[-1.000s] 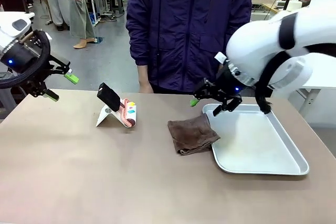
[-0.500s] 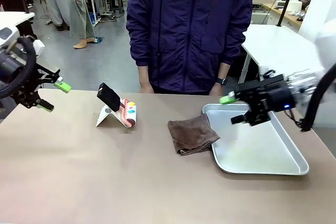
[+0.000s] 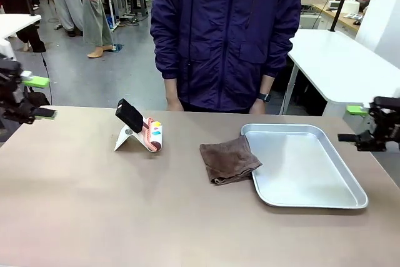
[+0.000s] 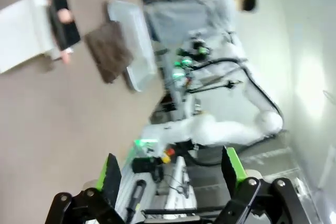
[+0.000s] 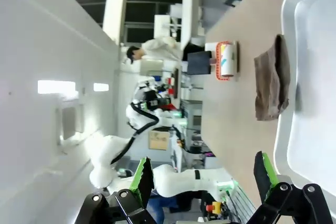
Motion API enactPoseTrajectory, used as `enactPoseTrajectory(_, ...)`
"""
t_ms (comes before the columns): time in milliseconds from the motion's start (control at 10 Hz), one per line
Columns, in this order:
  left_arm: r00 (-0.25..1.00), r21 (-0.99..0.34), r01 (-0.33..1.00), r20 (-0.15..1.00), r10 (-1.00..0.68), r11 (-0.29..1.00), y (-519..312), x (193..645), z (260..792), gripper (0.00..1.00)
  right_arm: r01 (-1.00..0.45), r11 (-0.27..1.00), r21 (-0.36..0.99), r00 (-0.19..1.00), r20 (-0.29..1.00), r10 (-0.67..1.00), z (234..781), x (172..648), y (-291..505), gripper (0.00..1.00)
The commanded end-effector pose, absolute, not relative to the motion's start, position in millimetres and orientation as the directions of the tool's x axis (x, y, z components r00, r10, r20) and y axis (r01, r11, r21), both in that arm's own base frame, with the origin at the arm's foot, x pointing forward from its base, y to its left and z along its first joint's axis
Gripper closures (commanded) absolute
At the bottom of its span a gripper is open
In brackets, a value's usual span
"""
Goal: Clean the surface of the table.
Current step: Return the Lint Roller and towel to their original positions.
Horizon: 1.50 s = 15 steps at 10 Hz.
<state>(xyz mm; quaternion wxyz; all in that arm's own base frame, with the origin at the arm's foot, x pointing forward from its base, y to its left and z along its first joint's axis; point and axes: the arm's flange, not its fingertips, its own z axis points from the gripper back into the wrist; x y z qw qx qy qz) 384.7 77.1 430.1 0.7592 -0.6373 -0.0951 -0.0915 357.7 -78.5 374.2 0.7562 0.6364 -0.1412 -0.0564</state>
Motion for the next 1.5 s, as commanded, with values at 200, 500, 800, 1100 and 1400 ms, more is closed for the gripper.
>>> enactPoseTrajectory(200, 0.976, -0.971, 0.215, 0.215, -0.015, 0.104, 99, 383, 416, 0.0, -0.103, 0.138, 0.985, 0.949, 0.139, -0.283, 361, 351, -94, 0.0)
enactPoseTrajectory(500, 0.976, -0.971, 0.215, 0.215, -0.015, 0.104, 99, 383, 416, 0.0, -0.103, 0.138, 0.985, 0.949, 0.139, -0.283, 361, 351, -94, 0.0)
enactPoseTrajectory(800, 0.976, -0.971, 0.215, 0.215, -0.015, 0.104, 99, 383, 416, 0.0, -0.103, 0.138, 0.985, 0.949, 0.139, -0.283, 361, 351, -94, 0.0)
enactPoseTrajectory(1100, 0.976, -0.971, 0.215, 0.215, -0.015, 0.104, 99, 383, 416, 0.0, -0.103, 0.138, 0.985, 0.949, 0.139, -0.283, 361, 351, -94, 0.0)
enactPoseTrajectory(1400, 0.976, -0.971, 0.215, 0.215, -0.015, 0.104, 99, 383, 416, 0.0, -0.103, 0.138, 0.985, 0.949, 0.139, -0.283, 361, 351, -94, 0.0)
